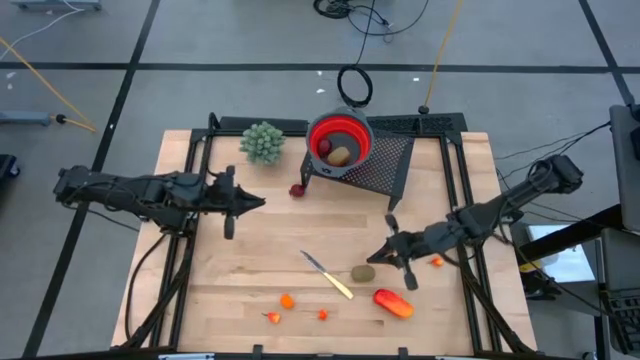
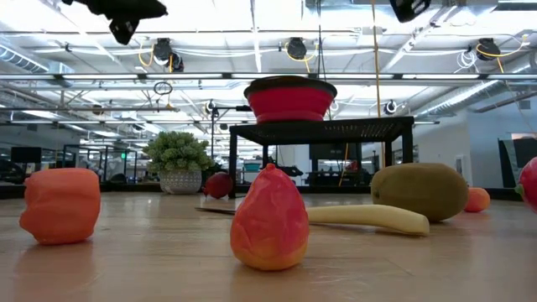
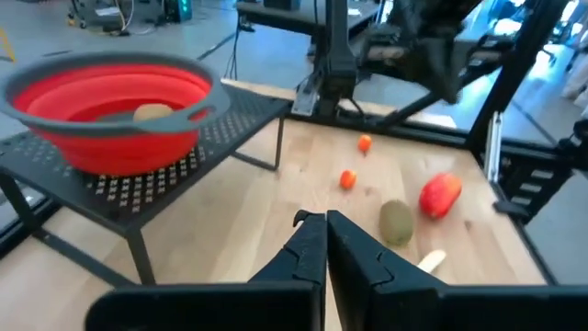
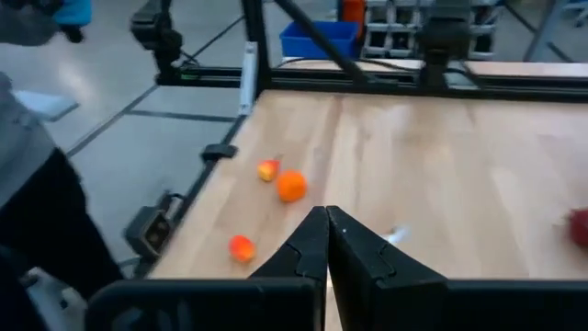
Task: Pick & Place Fruit
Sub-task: Put the red mango into the red strainer bowl on the shelf
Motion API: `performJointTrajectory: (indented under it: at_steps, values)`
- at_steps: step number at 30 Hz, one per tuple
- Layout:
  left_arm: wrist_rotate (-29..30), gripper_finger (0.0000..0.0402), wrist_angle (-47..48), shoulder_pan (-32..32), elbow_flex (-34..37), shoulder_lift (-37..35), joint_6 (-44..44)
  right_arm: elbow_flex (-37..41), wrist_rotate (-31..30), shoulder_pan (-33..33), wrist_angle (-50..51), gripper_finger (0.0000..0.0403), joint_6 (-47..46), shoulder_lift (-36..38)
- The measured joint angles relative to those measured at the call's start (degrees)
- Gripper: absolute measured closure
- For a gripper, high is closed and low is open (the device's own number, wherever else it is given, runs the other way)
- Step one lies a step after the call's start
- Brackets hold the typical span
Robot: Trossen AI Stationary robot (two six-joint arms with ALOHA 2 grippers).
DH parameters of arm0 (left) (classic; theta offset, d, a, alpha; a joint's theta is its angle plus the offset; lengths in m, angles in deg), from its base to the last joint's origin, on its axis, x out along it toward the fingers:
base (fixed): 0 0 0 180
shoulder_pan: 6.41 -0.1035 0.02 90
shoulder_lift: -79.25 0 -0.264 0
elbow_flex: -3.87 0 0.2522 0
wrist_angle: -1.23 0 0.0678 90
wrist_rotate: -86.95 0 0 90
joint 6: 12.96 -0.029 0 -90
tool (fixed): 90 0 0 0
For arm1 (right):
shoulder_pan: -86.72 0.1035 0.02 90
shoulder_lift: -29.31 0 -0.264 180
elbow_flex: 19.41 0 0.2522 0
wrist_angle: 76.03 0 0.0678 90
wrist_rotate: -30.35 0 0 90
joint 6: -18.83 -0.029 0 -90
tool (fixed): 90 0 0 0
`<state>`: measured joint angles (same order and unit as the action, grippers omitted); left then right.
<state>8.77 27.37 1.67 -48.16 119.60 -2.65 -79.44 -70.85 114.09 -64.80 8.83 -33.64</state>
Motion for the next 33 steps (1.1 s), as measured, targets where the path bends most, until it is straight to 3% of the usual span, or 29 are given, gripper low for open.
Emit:
performJointTrajectory:
  at_steps: [9, 15, 21, 33]
  values:
    - [-0.1, 0.0397, -0.2, 0.0, 5.6, -6.9, -1.2, -12.0, -0.4, 3.2, 14.9, 0.0403, -9.2, -9.0]
    - [-0.3, 0.039, -0.3, 0.0, 9.6, -10.3, -1.0, -21.2, 6.7, 3.6, 25.9, 0.0403, -13.9, -14.9]
    - [-0.5, 0.0394, -0.3, 0.0, 12.3, -12.8, -0.9, -28.6, 12.7, 3.7, 31.5, 0.0403, -18.2, -20.8]
    - [-5.9, 0.0393, -0.7, 0.0, 15.5, -18.5, -4.1, -36.8, 15.0, 7.2, 40.0, 0.0403, -28.3, -28.3]
